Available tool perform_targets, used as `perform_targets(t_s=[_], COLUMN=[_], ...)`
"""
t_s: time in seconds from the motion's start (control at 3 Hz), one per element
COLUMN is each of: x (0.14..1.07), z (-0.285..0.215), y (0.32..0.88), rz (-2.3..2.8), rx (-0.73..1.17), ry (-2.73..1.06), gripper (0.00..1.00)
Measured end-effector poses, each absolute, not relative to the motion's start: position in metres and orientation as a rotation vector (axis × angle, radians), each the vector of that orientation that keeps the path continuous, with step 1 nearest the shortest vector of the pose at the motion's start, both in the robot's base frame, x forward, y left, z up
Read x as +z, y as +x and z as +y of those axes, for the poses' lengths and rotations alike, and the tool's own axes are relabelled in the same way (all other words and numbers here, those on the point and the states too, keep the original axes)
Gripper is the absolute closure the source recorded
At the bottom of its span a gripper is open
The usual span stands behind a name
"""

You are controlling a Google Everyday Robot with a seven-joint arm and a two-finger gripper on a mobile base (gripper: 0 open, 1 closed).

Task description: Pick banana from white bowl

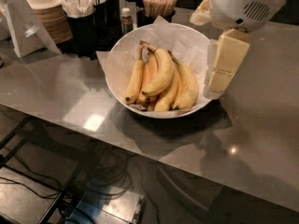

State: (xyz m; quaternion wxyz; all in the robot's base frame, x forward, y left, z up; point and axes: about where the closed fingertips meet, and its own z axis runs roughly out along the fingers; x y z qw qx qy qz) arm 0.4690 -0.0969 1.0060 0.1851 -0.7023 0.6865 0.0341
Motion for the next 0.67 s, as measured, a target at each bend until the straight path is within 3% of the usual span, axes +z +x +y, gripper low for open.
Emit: perform_targets(t_s=[0.67], x=[1.000], z=[-0.087], y=[0.520], rz=[1.921], rx=[0.199], ry=[-1.784], gripper=[0.00])
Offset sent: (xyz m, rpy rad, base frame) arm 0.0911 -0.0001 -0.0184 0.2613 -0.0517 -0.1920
